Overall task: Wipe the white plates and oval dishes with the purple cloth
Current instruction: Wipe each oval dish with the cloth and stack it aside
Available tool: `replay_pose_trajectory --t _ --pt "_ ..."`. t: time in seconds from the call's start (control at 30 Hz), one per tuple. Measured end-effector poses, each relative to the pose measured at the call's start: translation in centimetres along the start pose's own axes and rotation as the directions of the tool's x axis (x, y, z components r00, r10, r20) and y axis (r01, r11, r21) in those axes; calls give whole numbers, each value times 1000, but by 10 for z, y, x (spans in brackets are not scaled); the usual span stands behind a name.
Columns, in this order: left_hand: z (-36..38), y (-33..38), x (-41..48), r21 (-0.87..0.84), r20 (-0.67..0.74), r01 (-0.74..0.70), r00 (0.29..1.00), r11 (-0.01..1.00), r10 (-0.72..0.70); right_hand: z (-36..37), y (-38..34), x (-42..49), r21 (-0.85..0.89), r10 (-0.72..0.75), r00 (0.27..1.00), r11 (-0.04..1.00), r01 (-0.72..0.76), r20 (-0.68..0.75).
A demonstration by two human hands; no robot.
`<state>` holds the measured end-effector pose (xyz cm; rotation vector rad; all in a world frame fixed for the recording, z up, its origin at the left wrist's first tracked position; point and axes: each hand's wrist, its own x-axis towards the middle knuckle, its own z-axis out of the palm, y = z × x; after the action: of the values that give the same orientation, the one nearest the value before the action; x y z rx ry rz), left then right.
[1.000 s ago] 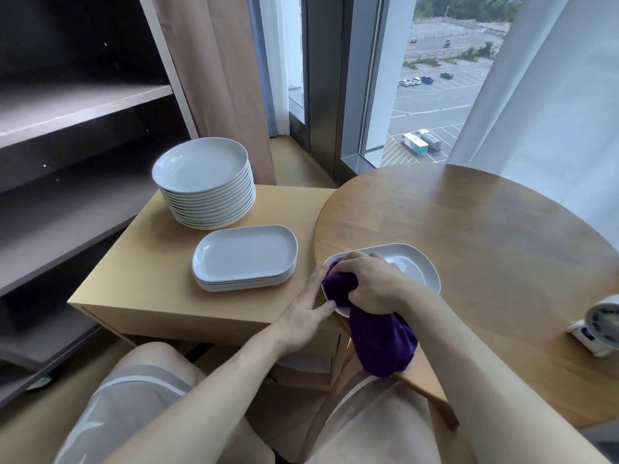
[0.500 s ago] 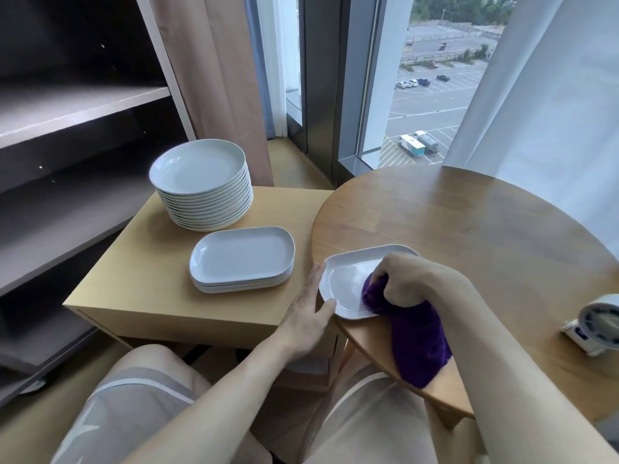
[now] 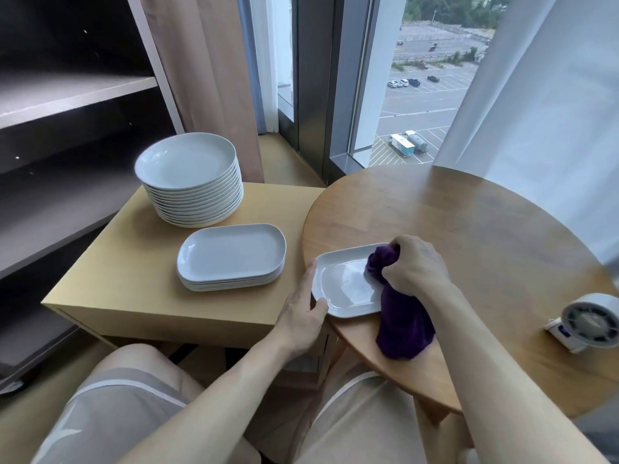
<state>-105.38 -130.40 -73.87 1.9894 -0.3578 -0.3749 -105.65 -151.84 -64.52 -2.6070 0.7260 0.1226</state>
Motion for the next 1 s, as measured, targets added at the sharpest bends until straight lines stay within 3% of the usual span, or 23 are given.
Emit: replay_pose_trajectory --t 0.17,0.33,0.53,0.63,0.77,1.0 --pt "-3 0 1 15 35 4 999 1000 -4 14 -3 -2 -65 -95 995 994 92 -40" --pt "-2 0 -1 41 54 1 999 999 -3 19 -12 -8 -126 -246 969 961 247 23" --pt "-4 6 -5 24 33 -67 997 997 66 35 -50 -27 -115 -481 846 850 514 230" --pt "-8 9 -6 -21 50 -55 997 998 56 35 -56 -29 -126 -471 830 843 524 298" --pt "-8 8 -7 1 75 59 995 998 -59 24 -52 -28 -130 -390 829 871 473 399" --pt "-10 7 -7 12 71 39 997 999 -40 -2 -35 -21 -97 -215 848 950 296 484"
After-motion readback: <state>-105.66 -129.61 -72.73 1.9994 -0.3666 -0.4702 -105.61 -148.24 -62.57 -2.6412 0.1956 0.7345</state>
